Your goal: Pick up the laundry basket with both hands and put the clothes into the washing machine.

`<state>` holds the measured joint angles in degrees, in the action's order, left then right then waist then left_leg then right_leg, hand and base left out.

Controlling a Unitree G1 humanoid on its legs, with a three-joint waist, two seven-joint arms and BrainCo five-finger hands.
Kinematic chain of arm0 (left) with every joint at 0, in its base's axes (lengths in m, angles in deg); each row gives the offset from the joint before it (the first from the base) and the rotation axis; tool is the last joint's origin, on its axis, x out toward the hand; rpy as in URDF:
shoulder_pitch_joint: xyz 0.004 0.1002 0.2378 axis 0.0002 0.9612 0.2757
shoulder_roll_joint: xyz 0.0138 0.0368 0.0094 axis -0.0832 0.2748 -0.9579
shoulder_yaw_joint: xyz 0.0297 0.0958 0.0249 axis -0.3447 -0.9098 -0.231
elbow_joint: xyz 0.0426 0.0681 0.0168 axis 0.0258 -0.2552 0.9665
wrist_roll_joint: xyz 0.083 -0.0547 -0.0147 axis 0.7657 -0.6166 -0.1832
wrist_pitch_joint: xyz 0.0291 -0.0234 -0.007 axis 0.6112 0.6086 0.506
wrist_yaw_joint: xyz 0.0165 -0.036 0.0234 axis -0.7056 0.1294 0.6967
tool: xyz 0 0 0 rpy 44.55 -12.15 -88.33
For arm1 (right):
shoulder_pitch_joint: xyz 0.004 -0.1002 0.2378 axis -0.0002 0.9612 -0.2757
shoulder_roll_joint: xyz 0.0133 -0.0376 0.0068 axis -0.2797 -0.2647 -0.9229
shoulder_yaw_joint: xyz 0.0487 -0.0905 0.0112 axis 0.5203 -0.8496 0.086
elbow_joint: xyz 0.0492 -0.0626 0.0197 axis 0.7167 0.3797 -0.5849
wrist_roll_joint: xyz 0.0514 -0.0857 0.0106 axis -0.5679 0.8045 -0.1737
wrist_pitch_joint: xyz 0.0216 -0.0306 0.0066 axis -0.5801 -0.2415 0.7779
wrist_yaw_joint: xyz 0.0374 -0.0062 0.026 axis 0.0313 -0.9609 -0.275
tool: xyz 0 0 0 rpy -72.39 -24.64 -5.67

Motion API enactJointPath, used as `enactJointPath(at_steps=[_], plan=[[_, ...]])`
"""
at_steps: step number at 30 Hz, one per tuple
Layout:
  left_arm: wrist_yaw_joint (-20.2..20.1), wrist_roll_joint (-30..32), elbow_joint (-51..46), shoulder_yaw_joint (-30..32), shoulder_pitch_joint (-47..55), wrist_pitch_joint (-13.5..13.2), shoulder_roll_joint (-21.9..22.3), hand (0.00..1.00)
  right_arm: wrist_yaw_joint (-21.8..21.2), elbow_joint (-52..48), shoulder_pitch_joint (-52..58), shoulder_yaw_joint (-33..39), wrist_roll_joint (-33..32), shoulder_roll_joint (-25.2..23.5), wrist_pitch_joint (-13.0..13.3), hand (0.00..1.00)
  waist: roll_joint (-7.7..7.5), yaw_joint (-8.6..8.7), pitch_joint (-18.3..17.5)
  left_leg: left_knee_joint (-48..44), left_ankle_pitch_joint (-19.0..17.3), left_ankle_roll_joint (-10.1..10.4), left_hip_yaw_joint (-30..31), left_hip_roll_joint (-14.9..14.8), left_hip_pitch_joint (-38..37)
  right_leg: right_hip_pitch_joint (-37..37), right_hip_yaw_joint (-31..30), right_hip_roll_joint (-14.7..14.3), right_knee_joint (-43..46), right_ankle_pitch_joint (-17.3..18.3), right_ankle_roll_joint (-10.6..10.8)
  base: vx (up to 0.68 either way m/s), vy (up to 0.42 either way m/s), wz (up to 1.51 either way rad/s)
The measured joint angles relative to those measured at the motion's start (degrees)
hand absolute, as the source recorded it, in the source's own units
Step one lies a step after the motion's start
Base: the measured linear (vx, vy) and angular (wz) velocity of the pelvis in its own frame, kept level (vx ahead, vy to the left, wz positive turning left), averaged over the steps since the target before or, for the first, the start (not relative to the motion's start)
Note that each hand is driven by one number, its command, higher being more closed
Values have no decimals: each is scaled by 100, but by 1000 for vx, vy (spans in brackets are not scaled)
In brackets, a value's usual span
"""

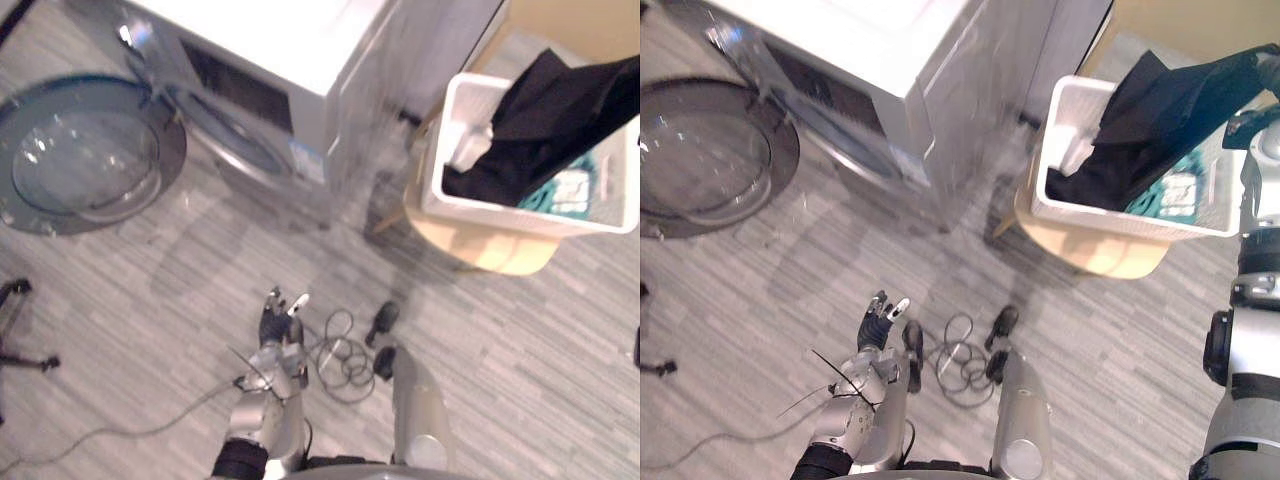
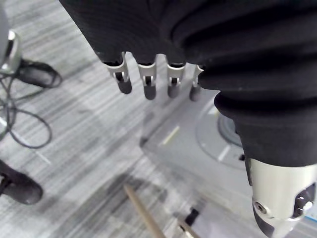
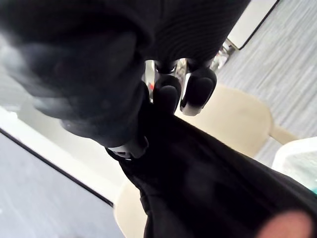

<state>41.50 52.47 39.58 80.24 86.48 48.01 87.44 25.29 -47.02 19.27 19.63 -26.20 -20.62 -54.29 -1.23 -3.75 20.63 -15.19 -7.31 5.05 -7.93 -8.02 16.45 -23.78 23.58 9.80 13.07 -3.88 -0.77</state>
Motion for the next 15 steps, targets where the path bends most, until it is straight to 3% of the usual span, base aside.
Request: enactJointPath(at_steps=[1,6,10,15], plan=[[-66,12,94,10,58,18,-93,0,37,-22,156,157,-44,1,81,100,2,42,-238,226,9,13,-18,3,-309,249,-47,-94,-191,-52,23,198,46,-20],[-89,163,-129,264,365,121,-185,0,123,-789,981,788,-43,-28,158,100,-20,152,-731,666,60,23,-32,44,-929,745,-194,-268,-576,-133,90,154,41,-17],[0,187,-1171,828,654,135,-197,0,173,-1515,1654,1317,-14,-251,296,100,-18,293,-1111,877,140,-19,-10,105,-1362,1149,-316,-301,-855,-190,168,73,23,-11],[353,234,-2505,1277,558,97,-251,0,273,-1890,2110,1644,42,-517,361,100,8,307,-1476,1143,139,-19,-38,107,-1744,1527,-397,-400,-1263,-373,220,6,25,-8]])
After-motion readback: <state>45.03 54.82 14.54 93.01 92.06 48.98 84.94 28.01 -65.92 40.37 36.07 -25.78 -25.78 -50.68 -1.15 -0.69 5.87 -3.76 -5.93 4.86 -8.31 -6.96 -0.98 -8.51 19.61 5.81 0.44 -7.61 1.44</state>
